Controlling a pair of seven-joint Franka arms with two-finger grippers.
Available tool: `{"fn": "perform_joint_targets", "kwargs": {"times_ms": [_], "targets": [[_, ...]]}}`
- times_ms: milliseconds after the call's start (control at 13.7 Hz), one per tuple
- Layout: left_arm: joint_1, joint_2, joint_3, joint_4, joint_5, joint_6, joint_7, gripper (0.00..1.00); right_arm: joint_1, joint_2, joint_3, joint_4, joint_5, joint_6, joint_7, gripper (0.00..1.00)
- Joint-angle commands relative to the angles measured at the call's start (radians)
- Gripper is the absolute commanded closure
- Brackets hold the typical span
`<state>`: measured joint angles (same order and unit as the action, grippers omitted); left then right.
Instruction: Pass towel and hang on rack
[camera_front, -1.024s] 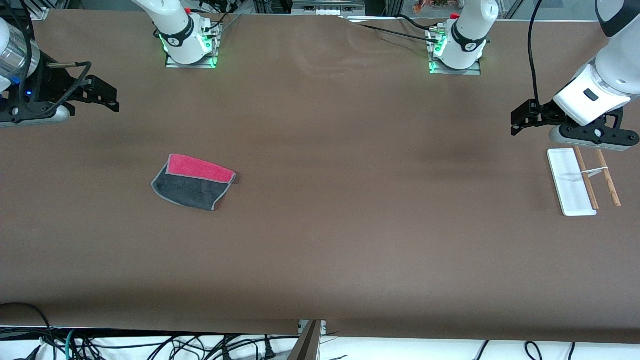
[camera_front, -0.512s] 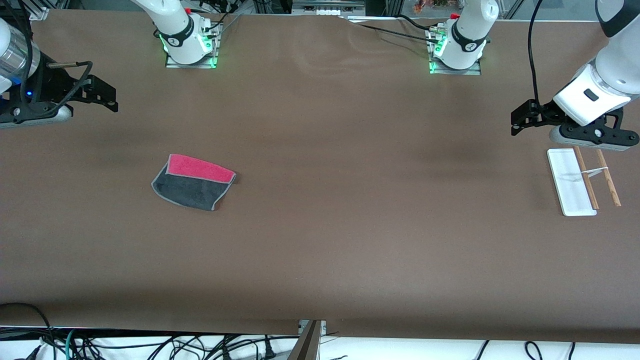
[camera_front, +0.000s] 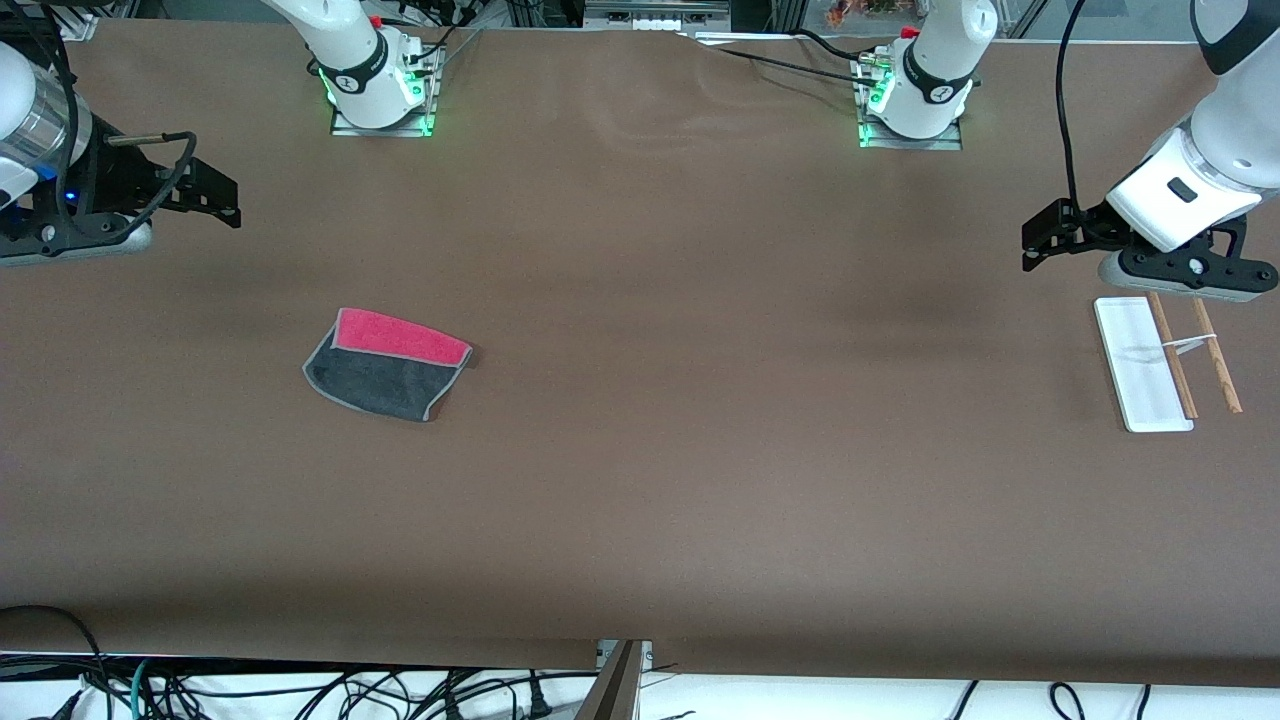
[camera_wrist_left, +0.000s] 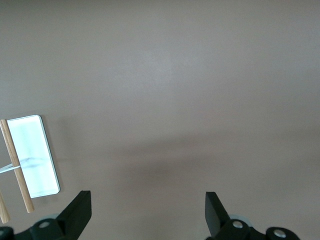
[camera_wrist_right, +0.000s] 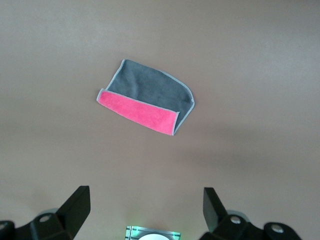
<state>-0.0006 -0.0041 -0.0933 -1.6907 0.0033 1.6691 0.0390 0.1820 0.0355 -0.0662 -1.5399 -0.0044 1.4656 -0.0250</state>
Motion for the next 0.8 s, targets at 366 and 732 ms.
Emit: {"fn": "perform_joint_targets", "kwargs": {"times_ms": [366, 732], "targets": [[-0.001, -0.01, 0.004, 0.0, -0.011, -0.009, -0.005, 0.0, 0.001, 0.004, 0.002, 0.009, -0.016, -0.015, -0.042, 0.0], [-0.002, -0.011, 0.004, 0.002, -0.011, -0.009, -0.008, 0.0, -0.001, 0.012, 0.0, 0.009, -0.016, -0.004, -0.093, 0.0]]}}
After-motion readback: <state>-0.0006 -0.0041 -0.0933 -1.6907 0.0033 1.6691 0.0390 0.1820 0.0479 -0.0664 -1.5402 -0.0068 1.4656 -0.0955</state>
